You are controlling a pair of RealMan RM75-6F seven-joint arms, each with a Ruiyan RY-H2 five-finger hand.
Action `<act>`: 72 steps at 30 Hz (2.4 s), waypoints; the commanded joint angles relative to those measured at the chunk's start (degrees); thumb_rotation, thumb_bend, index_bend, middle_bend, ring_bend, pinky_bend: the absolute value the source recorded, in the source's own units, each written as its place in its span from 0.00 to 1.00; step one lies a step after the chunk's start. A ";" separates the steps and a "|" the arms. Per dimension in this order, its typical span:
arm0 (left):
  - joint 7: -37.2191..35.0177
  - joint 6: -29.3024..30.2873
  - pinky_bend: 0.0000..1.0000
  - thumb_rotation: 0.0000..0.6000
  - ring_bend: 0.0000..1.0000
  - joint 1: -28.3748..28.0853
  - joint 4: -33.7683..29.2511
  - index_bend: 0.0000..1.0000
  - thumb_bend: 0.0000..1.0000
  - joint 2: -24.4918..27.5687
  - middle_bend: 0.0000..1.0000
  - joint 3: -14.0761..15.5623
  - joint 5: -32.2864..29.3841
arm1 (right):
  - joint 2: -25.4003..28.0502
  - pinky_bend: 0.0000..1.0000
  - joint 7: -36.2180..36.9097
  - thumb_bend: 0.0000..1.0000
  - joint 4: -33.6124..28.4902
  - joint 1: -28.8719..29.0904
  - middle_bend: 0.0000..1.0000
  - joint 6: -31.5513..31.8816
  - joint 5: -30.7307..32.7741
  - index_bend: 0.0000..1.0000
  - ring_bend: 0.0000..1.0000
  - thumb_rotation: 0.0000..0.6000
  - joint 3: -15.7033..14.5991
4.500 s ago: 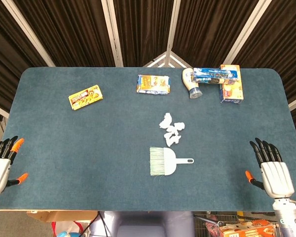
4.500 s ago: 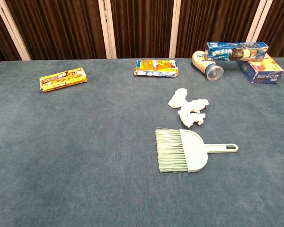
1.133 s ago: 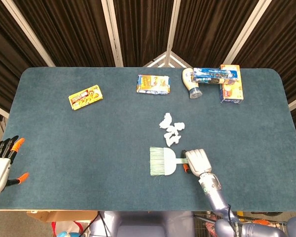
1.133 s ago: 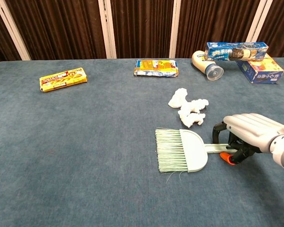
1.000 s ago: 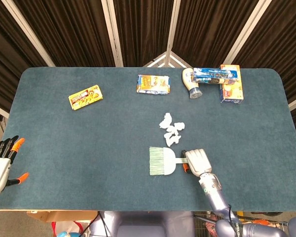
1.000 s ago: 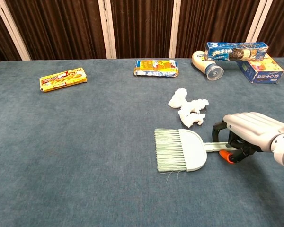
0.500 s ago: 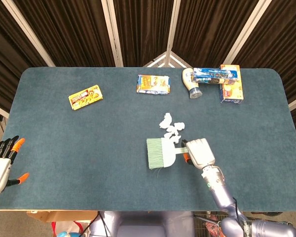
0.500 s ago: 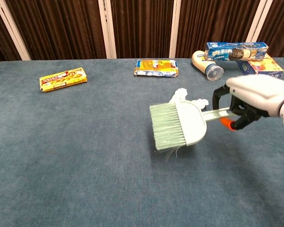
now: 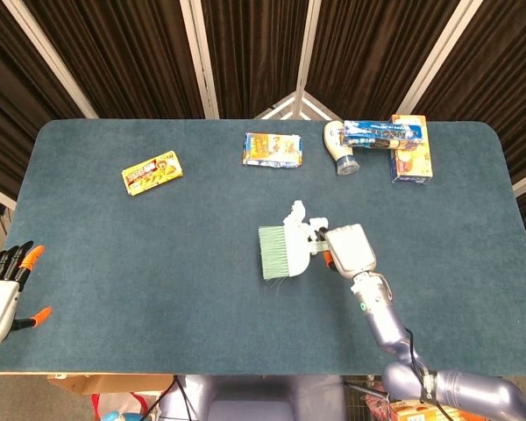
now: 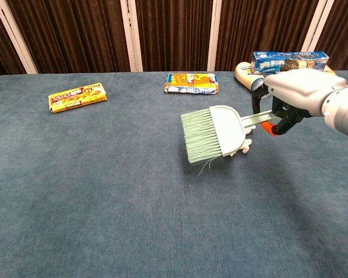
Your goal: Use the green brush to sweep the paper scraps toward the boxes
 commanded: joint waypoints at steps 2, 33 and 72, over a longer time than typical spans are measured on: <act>-0.17 -0.27 0.00 1.00 0.00 -0.09 -0.08 0.00 0.05 0.07 0.00 0.03 -0.10 | -2.23 1.00 -2.00 0.60 4.90 2.51 0.97 -2.17 3.97 0.76 1.00 1.00 0.78; -0.13 0.26 0.00 1.00 0.00 -0.03 -0.41 0.00 0.05 0.10 0.00 0.02 0.37 | 16.89 1.00 -6.64 0.60 4.85 1.36 0.97 3.39 10.12 0.78 1.00 1.00 2.31; -0.81 0.52 0.00 1.00 0.00 0.08 -0.01 0.00 0.05 0.23 0.00 -0.01 0.44 | 6.68 1.00 -15.10 0.60 5.56 5.39 0.97 6.29 12.44 0.78 1.00 1.00 -4.77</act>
